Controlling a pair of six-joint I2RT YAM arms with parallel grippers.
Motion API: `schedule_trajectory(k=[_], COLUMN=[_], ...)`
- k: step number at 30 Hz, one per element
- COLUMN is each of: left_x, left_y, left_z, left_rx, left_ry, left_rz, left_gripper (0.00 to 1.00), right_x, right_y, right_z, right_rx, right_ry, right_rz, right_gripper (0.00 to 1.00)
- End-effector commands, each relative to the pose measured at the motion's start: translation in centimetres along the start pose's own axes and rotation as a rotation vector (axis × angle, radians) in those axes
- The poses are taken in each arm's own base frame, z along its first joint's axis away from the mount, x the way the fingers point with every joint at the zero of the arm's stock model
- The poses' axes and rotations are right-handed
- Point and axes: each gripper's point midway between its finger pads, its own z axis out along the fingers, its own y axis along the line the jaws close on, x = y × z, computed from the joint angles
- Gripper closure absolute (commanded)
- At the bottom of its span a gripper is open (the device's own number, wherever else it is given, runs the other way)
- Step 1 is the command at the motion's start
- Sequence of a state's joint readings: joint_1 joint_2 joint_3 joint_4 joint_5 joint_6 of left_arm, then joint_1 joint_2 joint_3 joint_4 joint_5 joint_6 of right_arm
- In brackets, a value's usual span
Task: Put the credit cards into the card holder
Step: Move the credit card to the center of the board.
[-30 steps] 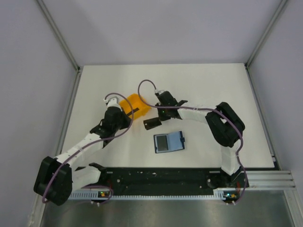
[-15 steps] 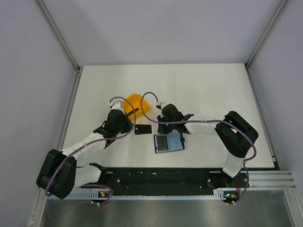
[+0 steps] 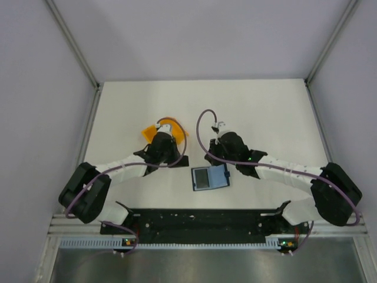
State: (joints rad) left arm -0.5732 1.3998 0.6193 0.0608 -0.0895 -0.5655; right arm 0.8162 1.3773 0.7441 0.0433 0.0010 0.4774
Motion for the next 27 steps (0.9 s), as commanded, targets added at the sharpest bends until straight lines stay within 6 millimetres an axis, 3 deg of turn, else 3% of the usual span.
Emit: schedule_trajectory(k=[1,9,17,27], left_x=[-2.9,-2.2,3.0,7.2], left_y=[-0.8,-0.4,1.8,3.5], left_z=[1.1,1.8,0.7,-0.4], left_rx=[-0.029,-0.092,-0.179,-0.238], left_ry=[-0.074,-0.027,0.11,0.19], left_rz=[0.037,0.044,0.042,0.048], left_gripper=[0.68,0.7,0.7,0.69], right_x=[-0.9,-0.8,-1.0,-0.9], right_y=[0.0,-0.2,-0.2,-0.4], right_z=[-1.4,-2.5,-2.9,-3.5], right_rx=[0.006,0.009,0.012,0.016], right_ry=[-0.06,-0.077,-0.086,-0.09], right_rz=[0.023,0.03,0.029,0.037], right_gripper=[1.0,1.0,1.0,1.0])
